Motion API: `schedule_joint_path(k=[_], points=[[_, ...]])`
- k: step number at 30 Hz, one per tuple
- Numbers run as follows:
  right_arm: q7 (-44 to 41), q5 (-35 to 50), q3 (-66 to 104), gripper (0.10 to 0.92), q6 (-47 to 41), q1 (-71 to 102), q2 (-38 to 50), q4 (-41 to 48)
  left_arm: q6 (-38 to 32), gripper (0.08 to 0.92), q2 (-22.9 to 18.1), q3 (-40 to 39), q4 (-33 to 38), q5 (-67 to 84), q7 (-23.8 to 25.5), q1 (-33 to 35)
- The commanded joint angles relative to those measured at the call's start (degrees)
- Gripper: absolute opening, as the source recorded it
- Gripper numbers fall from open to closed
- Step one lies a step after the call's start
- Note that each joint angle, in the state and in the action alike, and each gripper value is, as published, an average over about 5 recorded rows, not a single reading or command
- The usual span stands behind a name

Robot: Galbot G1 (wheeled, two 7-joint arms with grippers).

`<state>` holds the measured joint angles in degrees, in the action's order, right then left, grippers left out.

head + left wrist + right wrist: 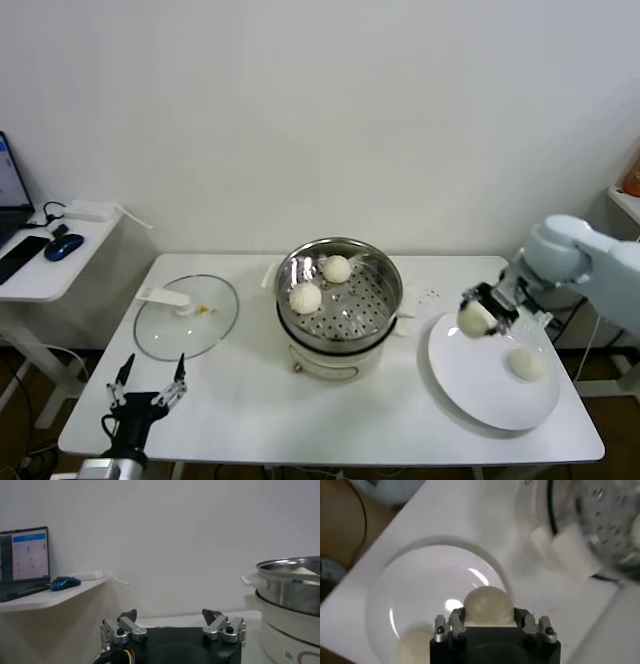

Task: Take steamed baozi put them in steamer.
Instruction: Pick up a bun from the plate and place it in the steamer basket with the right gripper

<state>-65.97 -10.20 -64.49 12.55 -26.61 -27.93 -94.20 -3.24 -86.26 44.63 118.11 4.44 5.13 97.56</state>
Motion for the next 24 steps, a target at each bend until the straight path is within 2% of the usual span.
schedule_joint_path(k=[1,11,24], points=[[0.3,-5.7,-3.8,0.646,10.5,-15.6,-6.3,-9.0,0.0,0.823,-0.1,0.0,0.1,-0.6,0.0,-0.1],[1.9,-10.4,-4.9,0.666,11.3,-14.0,-21.6,-7.7,-0.2,0.823,-0.5,0.1,0.5,-0.3,-0.1,0.5],[2.6,-18.2,-5.7,0.670,13.9,-5.4,-32.4,0.3,0.3,0.823,0.2,0.6,0.5,0.2,-0.1,0.2]])
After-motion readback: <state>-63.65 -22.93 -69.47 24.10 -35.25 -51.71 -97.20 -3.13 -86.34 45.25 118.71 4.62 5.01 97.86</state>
